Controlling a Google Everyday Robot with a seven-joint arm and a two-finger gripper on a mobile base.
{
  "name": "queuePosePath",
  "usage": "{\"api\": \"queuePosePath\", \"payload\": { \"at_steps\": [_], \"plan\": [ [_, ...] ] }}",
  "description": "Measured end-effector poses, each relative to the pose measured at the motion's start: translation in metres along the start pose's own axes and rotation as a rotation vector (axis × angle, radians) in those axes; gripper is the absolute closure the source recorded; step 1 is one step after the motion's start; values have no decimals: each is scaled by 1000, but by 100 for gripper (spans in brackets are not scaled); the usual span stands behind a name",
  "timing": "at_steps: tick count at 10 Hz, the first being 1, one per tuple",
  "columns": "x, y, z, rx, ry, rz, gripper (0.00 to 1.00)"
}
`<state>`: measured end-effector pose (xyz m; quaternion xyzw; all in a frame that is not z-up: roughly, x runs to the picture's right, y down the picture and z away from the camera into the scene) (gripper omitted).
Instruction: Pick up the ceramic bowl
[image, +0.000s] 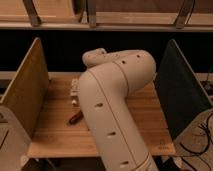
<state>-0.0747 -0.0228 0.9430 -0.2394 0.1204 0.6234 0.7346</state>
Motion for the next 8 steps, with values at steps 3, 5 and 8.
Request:
{"api": "queuePosePath", "payload": {
  "at_steps": [3,5,8],
  "plan": [
    [0,0,0,0,0,0,20],
    [0,0,0,0,1,-1,20],
    [14,20,18,-1,47,-57,20]
  ]
}}
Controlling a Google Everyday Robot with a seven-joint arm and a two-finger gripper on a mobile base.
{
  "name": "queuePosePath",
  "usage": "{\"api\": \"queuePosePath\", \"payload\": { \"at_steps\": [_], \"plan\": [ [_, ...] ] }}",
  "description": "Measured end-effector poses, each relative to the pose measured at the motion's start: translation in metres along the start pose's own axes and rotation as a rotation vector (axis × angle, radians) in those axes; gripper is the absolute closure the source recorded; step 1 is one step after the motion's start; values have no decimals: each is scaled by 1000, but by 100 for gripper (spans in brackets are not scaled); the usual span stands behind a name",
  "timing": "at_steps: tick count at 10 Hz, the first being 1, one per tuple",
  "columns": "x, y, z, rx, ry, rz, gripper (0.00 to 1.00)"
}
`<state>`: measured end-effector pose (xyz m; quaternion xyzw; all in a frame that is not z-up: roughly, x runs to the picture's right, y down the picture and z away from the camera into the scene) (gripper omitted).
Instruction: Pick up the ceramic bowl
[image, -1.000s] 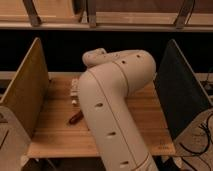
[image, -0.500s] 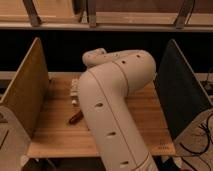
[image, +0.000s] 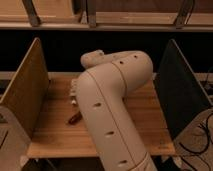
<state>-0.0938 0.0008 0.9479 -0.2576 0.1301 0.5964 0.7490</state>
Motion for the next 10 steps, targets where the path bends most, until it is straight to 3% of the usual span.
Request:
{"api": "queuePosePath", "payload": {
  "at_steps": [3,7,8,10],
  "plan": [
    [7,10,16,12,44,-25,20],
    [13,-10,28,28,87,41,20],
    [14,-14,30,29,96,54,23],
    [17,-19,38,26,118,74,43]
  ]
}}
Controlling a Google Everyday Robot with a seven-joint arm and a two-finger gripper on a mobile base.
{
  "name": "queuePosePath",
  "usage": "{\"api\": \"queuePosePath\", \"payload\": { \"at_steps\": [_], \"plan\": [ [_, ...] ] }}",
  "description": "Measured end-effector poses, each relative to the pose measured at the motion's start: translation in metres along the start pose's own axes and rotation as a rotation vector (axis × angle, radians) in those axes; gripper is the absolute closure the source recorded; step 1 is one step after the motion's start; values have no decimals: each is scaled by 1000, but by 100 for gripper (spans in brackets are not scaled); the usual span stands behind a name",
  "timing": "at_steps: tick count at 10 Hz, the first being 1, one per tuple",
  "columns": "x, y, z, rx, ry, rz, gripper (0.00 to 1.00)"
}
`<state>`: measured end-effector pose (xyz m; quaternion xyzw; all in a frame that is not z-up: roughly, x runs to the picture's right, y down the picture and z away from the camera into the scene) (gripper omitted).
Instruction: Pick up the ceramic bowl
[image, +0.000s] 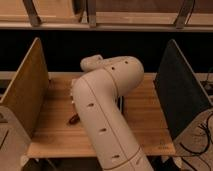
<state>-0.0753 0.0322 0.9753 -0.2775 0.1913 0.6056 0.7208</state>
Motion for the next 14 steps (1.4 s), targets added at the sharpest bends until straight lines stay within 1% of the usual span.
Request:
{"api": "queuePosePath", "payload": {
  "at_steps": [1,3,5,6,7,10,12,14],
  "plan": [
    [-1,1,2,-5,4,2,52],
    [-3,2,7,-9,13,-7,75],
    [-4,2,7,-7,15,-15,92],
    [-7,3,4,-11,3,-18,99],
    [-9,4,1,-13,-7,-19,100],
    [-21,2,-32,-19,-110,-22,100],
    [-25,3,-70,-30,-215,-24,100],
    [-22,7,-104,-48,-308,-34,100]
  ]
}}
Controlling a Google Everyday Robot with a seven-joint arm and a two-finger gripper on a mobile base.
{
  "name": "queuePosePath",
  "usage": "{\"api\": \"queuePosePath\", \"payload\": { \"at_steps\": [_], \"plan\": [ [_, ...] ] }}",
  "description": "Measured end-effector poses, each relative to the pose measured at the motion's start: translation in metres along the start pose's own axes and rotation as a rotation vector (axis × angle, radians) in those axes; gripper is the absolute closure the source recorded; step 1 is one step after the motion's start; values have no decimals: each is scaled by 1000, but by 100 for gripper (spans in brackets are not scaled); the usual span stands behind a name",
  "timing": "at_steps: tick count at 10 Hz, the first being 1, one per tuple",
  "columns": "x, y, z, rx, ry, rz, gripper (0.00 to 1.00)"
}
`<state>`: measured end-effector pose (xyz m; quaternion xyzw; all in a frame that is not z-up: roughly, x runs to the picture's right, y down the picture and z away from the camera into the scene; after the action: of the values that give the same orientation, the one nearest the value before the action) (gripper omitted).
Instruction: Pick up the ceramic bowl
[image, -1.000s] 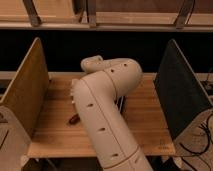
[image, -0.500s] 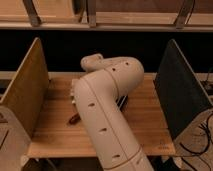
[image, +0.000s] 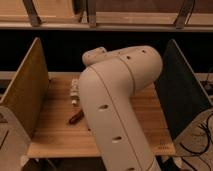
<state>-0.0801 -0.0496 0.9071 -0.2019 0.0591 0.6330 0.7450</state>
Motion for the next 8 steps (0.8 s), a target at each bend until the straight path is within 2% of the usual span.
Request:
{"api": "queuePosePath", "payload": {
  "at_steps": [2,3,4,5,6,8],
  "plan": [
    [-4,14,-37,-38,-106,-38,100],
    [-4,18,-48,-50,-137,-51,100],
    [-2,31,-68,-78,-196,-88,100],
    [1,43,-79,-108,-231,-111,100],
    [6,59,-90,-152,-267,-145,100],
    [20,90,-101,-244,-305,-201,100]
  ]
}}
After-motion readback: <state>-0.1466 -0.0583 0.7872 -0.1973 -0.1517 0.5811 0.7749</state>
